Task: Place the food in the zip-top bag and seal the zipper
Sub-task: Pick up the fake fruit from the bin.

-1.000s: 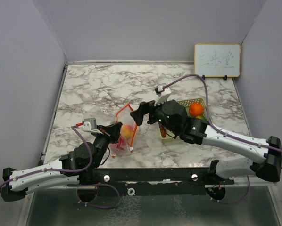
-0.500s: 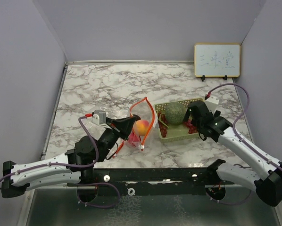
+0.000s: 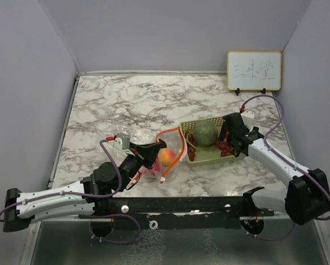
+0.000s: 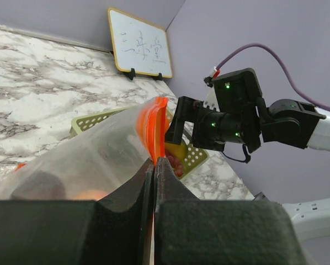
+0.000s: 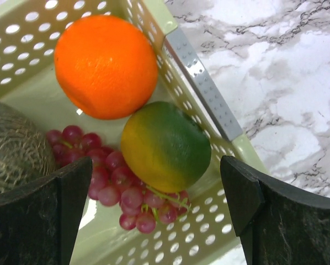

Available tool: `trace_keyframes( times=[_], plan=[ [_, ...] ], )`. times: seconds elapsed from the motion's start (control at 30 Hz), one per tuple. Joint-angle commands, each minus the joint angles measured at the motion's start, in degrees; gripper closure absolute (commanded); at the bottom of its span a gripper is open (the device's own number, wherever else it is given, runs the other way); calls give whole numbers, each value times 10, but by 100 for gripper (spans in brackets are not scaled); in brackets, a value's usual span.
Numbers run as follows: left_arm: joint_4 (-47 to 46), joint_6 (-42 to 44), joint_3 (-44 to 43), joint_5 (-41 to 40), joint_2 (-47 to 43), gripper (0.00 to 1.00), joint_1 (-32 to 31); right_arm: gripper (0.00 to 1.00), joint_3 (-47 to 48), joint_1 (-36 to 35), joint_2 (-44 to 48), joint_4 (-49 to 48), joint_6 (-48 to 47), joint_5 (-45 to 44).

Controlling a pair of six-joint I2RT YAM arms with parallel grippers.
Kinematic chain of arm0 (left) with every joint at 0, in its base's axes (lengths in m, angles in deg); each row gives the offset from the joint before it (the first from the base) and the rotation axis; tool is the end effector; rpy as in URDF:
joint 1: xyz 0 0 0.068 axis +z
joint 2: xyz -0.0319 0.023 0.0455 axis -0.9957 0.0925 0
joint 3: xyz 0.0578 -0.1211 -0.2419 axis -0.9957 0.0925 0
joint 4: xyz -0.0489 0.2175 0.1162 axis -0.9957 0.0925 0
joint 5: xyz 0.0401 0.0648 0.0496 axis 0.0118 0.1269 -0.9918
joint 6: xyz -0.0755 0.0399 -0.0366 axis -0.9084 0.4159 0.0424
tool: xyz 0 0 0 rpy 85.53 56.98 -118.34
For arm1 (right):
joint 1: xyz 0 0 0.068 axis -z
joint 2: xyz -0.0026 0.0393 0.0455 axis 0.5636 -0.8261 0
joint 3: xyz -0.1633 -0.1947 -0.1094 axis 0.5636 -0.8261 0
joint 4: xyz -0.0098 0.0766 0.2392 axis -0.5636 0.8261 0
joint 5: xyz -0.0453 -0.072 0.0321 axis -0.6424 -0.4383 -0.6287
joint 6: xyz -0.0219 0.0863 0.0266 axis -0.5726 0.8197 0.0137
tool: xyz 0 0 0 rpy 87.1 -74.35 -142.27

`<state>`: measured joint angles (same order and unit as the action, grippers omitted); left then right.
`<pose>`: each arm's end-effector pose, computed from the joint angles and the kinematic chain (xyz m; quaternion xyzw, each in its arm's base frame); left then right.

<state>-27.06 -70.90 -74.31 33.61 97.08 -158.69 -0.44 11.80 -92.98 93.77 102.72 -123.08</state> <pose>0.0959 -0.1520 0.3111 -0.0092 0.6477 -0.4614 0.6061 0.2356 0.0468 0.1924 0.1881 0.9037 -0.1180 0.3661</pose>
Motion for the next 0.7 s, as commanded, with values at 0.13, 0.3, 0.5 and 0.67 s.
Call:
trace_keyframes(
  times=[0.13, 0.3, 0.5, 0.67],
  plan=[
    [-6, -3, 10, -6, -18, 100, -2, 2, -9, 38, -68, -98, -25, 19],
    [-3, -5, 16, -16, -24, 100, -2, 14, -2, 44, -115, -113, -25, 40],
    [5, -9, 20, -24, -26, 100, -2, 56, 2, 44, -122, -110, -24, 39],
    [15, -18, 25, -31, -27, 100, -2, 83, 17, 44, -76, -78, -24, 48]
  ],
)
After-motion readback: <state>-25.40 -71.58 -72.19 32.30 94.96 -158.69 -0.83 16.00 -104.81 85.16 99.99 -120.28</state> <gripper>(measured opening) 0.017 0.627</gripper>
